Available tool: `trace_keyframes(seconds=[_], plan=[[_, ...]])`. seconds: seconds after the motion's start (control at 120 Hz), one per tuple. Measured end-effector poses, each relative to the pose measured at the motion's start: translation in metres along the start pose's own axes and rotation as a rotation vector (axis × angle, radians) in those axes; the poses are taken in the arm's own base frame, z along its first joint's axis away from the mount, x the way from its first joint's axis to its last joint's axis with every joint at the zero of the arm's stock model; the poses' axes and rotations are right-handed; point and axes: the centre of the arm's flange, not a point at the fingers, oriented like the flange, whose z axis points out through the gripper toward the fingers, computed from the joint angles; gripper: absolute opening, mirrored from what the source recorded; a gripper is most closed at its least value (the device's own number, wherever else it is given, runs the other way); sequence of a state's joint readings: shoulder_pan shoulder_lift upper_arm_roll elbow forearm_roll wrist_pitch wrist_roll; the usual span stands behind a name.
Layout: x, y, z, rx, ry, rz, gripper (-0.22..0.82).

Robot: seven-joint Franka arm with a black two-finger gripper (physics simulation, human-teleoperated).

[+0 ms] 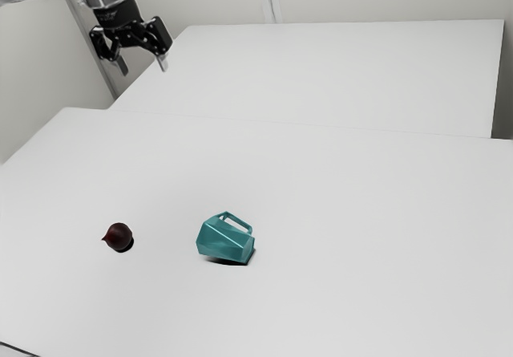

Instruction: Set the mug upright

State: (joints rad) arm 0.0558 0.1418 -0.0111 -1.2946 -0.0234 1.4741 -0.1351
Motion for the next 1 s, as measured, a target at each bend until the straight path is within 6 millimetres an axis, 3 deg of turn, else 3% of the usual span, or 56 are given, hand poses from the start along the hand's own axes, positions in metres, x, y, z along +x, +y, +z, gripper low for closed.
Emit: trace_keyframes(seconds=[0.142, 0.225, 0.375, 0.5, 0.592, 0.692, 0.767, 0.858, 1.0], plan=[[-0.001, 0.004, 0.003, -0.012, -0.008, 0.020, 0.60], [0.003, 0.004, 0.019, -0.055, -0.038, 0.015, 0.60], [-0.009, -0.016, 0.090, -0.215, -0.120, -0.018, 0.60], [-0.018, -0.035, 0.164, -0.454, -0.154, -0.074, 0.60], [-0.030, -0.054, 0.217, -0.634, -0.154, -0.137, 0.60], [-0.044, -0.079, 0.262, -0.767, -0.123, -0.183, 0.60], [-0.057, -0.090, 0.287, -0.818, -0.096, -0.175, 0.60], [-0.077, -0.090, 0.313, -0.850, -0.079, -0.123, 0.60], [-0.093, -0.086, 0.335, -0.859, -0.039, -0.006, 0.60]])
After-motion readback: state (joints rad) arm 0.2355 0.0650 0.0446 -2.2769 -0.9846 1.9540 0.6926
